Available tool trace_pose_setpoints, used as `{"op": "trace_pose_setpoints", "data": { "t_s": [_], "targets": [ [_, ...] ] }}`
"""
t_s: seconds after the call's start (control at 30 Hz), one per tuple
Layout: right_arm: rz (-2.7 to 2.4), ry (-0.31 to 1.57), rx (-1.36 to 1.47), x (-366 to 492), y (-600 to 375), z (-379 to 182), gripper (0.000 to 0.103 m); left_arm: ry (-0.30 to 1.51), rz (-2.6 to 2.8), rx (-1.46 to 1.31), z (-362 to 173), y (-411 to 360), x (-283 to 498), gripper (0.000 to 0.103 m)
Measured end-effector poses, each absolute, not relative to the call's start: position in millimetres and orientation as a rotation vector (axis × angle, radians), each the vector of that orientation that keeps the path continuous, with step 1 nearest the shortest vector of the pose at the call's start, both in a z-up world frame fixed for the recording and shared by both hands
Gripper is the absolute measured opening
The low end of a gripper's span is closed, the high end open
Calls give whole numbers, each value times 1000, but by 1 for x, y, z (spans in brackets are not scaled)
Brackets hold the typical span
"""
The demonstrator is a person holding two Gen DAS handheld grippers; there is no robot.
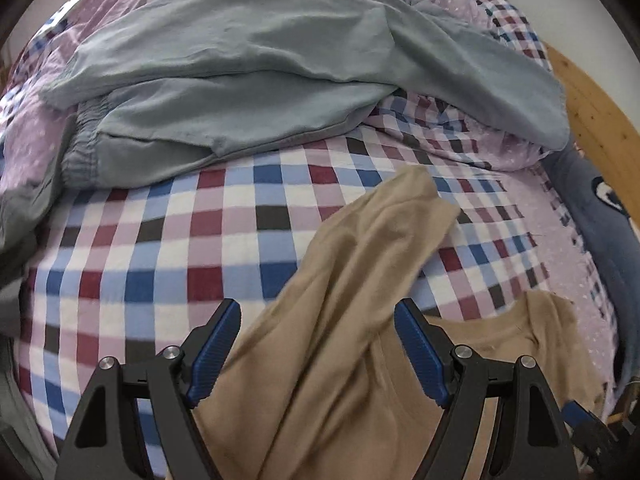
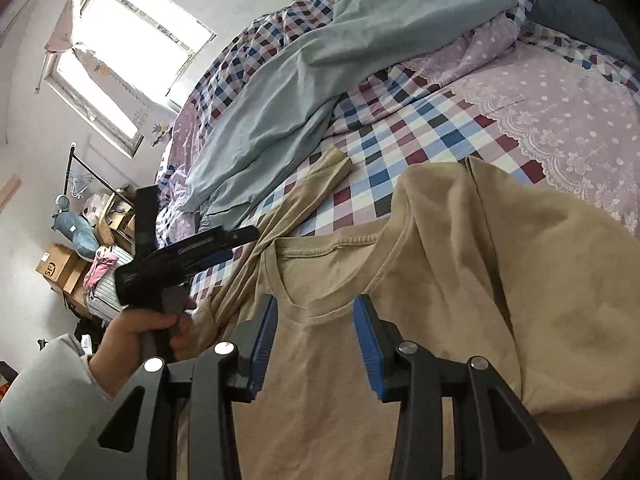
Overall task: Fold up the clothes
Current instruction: 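Open both grippers and move them over the beige shirt's collar, then close the left gripper on the beige shirt's side edge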
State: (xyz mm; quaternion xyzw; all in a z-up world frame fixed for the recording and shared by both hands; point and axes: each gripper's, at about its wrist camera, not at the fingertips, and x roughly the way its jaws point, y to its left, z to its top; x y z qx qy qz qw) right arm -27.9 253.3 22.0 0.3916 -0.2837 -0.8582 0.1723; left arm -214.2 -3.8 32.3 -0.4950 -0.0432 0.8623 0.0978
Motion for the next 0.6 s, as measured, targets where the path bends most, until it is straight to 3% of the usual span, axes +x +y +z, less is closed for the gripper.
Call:
{"op": "trace_pose_setpoints", "data": {
  "t_s": [0.2,0.37,0.4,0.6],
  "targets": [
    [-2424,-804,1112,-27,249,22,43,-39,2545,-1522,20,8,-235,60],
    [-2419,-798,1124,-28,246,20,43,-50,2594,-1517,18,2,-237,22],
    [-2419,-797,1127,-29,245,19,43,-77,2618,-1495,25,-6,-234,4],
    [-2420,-779,1121,-28,244,23,43,-241,2751,-1354,66,-52,-213,4]
  ]
}}
